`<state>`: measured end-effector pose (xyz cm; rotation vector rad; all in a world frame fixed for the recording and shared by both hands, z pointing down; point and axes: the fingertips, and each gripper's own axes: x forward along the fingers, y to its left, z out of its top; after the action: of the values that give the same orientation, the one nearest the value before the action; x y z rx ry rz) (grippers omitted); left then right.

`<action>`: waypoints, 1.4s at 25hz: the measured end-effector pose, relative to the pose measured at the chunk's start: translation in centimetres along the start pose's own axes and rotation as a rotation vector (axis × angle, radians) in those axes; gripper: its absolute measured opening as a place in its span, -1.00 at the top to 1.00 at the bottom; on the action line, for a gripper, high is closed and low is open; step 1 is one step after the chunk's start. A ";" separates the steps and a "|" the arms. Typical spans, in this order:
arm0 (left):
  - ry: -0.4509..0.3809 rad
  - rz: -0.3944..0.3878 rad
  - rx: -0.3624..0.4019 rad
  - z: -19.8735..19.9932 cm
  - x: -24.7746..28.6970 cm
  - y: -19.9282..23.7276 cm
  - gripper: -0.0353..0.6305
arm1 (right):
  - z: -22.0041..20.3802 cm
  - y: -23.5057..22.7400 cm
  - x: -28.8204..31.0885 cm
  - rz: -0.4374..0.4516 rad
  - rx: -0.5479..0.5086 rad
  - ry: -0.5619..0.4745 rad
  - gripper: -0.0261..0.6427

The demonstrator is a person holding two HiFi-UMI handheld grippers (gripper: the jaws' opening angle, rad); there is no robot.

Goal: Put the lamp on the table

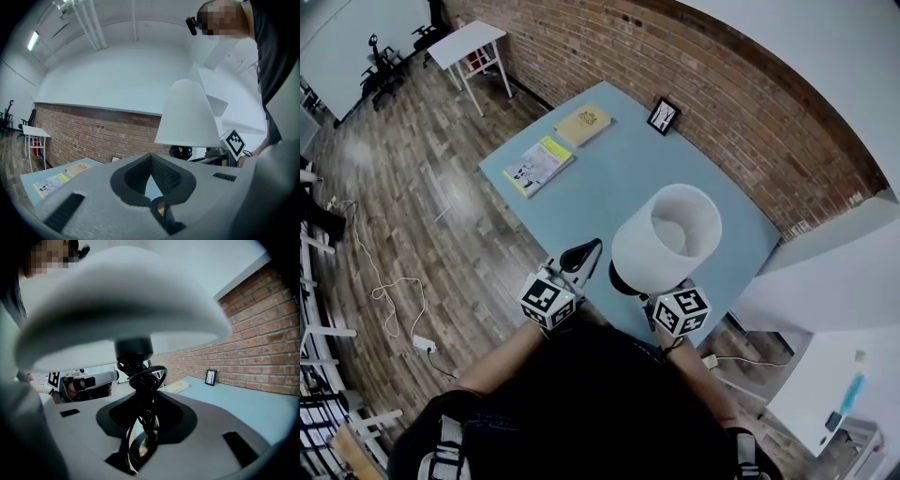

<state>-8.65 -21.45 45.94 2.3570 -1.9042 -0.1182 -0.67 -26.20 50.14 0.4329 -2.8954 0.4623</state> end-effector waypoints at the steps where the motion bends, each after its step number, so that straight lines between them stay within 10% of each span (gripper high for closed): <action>1: 0.007 -0.016 -0.002 -0.2 0.7 -0.2 0.87 | 0.0 -0.6 -0.2 -0.014 0.006 -0.002 0.59; 35: 0.154 -0.568 0.011 -1.9 17.9 9.1 0.87 | 1.7 -11.8 8.8 -0.472 0.139 -0.060 0.59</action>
<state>-13.44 -40.78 49.18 2.7484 -1.1303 0.0300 -5.51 -39.79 53.72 1.1312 -2.6899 0.5749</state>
